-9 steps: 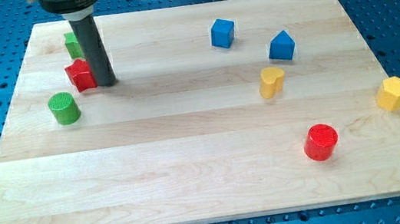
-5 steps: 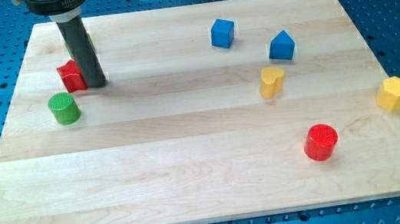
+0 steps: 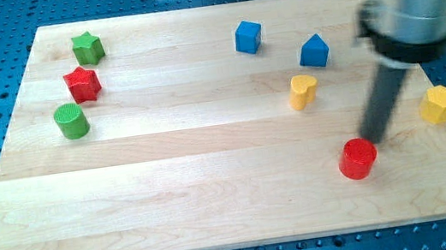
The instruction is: Keep the red circle below the green circle
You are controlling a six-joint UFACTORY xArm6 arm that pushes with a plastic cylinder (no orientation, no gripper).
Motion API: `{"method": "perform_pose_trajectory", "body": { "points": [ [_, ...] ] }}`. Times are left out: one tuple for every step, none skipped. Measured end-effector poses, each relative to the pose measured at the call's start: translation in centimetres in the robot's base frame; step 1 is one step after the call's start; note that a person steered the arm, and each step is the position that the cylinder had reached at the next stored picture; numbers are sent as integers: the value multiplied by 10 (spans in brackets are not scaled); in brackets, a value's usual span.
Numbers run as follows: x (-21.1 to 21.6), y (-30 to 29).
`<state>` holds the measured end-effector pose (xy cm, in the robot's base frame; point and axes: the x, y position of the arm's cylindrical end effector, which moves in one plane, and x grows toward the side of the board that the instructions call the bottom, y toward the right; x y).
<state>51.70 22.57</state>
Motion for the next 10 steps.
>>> {"method": "perform_pose_trajectory", "body": {
  "points": [
    [34, 1],
    [44, -83],
    [28, -192],
    [-12, -280],
    [-34, -288],
    [-49, -351],
    [-54, -328],
    [-90, -331],
    [-73, -367],
    [-52, -390]
  ]
}}
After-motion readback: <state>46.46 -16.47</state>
